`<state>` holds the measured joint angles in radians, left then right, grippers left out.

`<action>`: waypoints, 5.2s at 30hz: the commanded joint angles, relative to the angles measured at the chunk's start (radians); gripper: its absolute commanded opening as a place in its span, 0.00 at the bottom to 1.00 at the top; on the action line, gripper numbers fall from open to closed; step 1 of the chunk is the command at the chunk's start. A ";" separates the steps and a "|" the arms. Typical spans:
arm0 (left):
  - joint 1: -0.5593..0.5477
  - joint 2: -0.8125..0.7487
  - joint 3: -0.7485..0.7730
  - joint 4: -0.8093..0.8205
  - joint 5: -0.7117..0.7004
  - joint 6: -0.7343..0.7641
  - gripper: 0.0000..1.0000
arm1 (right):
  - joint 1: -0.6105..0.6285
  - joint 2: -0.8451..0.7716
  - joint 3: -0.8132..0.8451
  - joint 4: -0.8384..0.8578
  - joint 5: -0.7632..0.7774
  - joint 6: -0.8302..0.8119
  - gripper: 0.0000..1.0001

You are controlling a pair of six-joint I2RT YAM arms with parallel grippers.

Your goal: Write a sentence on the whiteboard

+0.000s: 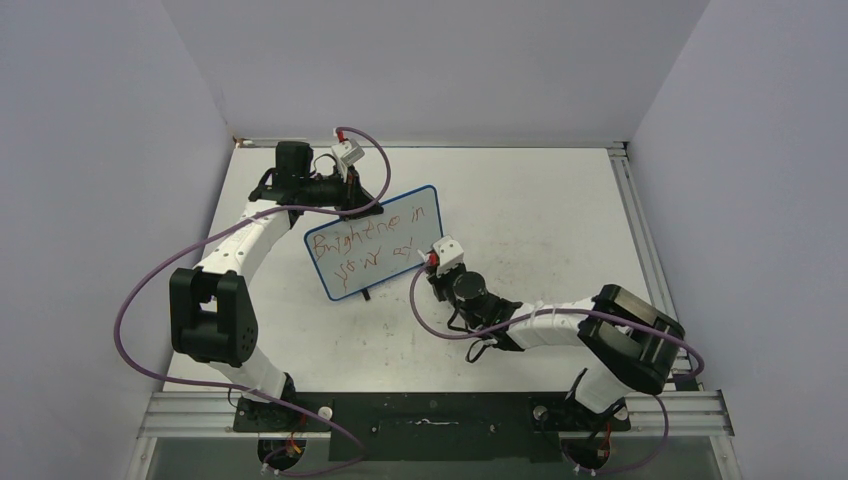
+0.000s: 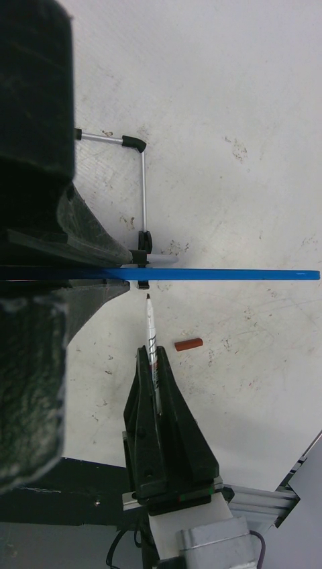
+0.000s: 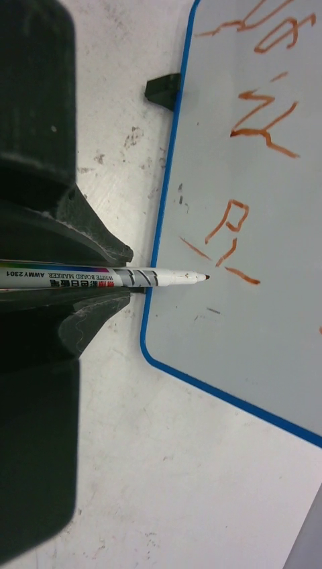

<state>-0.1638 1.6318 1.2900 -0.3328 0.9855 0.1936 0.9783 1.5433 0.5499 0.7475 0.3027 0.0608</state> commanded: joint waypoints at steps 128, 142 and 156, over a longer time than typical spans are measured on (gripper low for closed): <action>-0.029 0.022 -0.034 -0.162 -0.002 0.006 0.00 | -0.089 0.063 0.020 0.046 0.055 0.012 0.05; -0.030 0.013 -0.040 -0.149 -0.016 -0.004 0.00 | -0.090 -0.072 -0.022 0.057 0.020 -0.006 0.05; -0.031 0.017 -0.038 -0.150 -0.012 -0.002 0.00 | -0.110 -0.022 0.014 0.094 0.041 -0.027 0.05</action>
<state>-0.1688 1.6306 1.2903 -0.3290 0.9810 0.1913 0.8772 1.5036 0.5259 0.7700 0.3336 0.0444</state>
